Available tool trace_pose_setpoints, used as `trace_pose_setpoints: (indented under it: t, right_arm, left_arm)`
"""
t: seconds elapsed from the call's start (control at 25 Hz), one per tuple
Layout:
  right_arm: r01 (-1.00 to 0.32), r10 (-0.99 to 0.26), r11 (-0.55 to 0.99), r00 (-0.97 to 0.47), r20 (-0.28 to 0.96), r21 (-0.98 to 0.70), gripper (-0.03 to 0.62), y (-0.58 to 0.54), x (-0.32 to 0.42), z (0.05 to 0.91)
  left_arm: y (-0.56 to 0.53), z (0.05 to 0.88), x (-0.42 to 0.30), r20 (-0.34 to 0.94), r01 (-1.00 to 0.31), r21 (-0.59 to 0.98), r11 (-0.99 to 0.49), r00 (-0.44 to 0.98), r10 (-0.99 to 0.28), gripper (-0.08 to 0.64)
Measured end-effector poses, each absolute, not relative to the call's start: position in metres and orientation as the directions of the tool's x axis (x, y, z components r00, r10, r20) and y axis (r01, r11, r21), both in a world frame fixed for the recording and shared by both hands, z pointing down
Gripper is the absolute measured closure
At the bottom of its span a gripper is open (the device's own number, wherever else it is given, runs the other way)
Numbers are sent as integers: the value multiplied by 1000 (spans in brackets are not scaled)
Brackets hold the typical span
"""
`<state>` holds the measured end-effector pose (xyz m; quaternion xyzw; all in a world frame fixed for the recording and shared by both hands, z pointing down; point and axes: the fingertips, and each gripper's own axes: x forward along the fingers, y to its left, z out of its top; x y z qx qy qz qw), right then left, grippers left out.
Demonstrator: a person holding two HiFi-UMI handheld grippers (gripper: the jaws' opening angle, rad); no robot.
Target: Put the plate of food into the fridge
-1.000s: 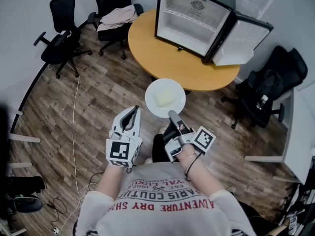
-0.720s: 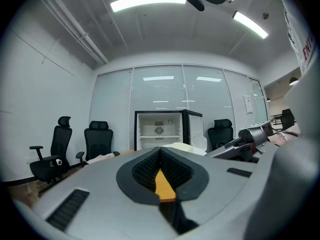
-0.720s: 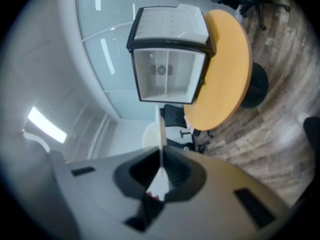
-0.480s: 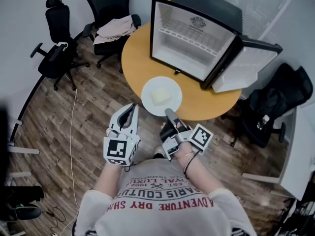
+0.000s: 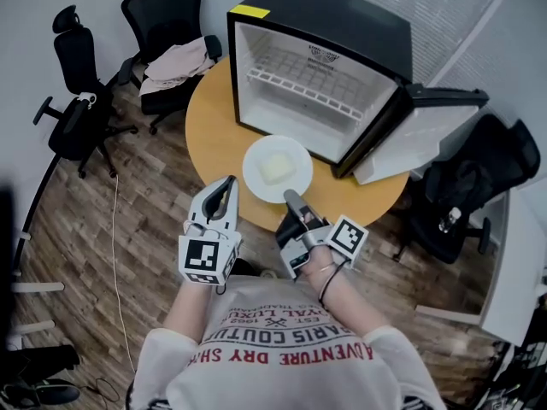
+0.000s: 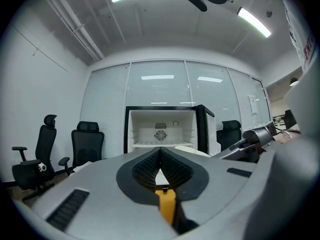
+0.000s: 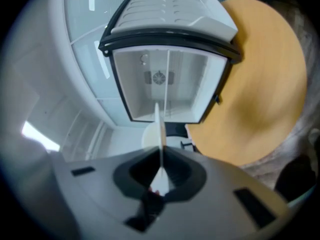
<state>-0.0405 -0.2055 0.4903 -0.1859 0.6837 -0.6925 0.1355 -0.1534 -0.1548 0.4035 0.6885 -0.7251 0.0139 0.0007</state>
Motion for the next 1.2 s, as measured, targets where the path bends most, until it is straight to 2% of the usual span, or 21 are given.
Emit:
trace_pose_setpoints:
  t: [0.8, 1.2]
  right_arm:
    - [-39, -731, -77, -677, 83, -996, 555, -344, -76, 486]
    - [-52, -816, -104, -566, 115, -993, 554, -388, -97, 491]
  left_arm:
    - [-325, 408, -210, 60, -960, -28, -280, 278, -959, 528]
    - [-371, 420, -236, 82, -921, -23, -388, 385, -919, 528]
